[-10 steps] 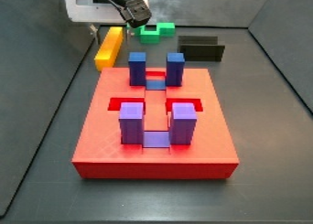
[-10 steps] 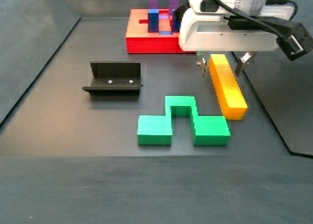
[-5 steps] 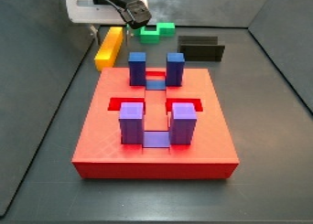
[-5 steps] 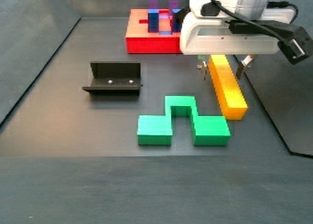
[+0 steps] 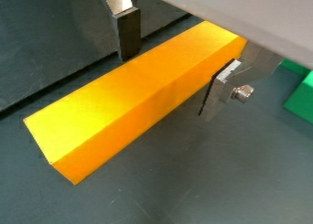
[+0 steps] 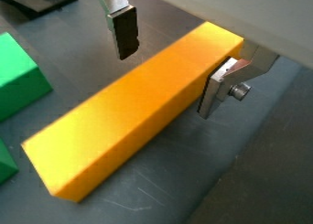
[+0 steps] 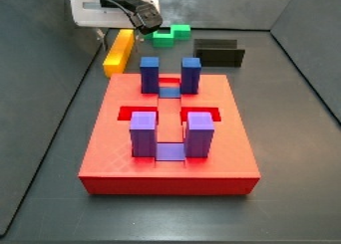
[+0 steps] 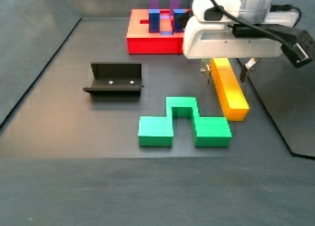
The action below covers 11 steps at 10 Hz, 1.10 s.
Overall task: Pick up the yellow object. Move up. Move to above the board. Insert the yellow object.
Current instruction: Pick up the yellow object.
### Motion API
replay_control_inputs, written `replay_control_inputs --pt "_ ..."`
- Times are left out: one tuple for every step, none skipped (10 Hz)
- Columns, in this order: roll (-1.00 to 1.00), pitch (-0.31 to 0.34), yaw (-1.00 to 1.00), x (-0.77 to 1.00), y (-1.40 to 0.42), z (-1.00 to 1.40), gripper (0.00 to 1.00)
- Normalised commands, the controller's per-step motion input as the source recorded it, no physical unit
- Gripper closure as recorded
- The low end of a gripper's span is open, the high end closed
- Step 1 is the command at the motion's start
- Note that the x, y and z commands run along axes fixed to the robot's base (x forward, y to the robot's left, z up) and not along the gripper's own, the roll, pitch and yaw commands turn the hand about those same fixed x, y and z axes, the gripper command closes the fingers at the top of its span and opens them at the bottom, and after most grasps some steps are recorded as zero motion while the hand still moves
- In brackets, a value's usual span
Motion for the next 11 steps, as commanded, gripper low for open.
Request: replay_control_inputs --pt "0.09 -0.020 -0.11 0.00 0.00 -0.11 0.00" --pt "0.12 0.000 -0.15 0.00 -0.01 -0.07 0.00" --pt "0.11 0.000 -0.15 0.00 0.00 -0.04 0.00" --pt "0.13 0.000 -0.17 0.00 0.00 -0.03 0.00" --pt "0.11 0.000 -0.12 0.00 0.00 0.00 0.00" --pt "0.09 0.000 0.00 0.00 0.00 -0.06 0.00" --pt "0.04 0.000 0.00 0.00 0.00 -0.19 0.00" --pt "0.03 0.000 0.00 0.00 0.00 -0.23 0.00" --pt "0.03 -0.003 0.00 0.00 0.00 -0.24 0.00" --pt "0.05 0.000 0.00 0.00 0.00 -0.04 0.00" --pt "0.00 0.000 0.00 0.00 0.00 0.00 0.00"
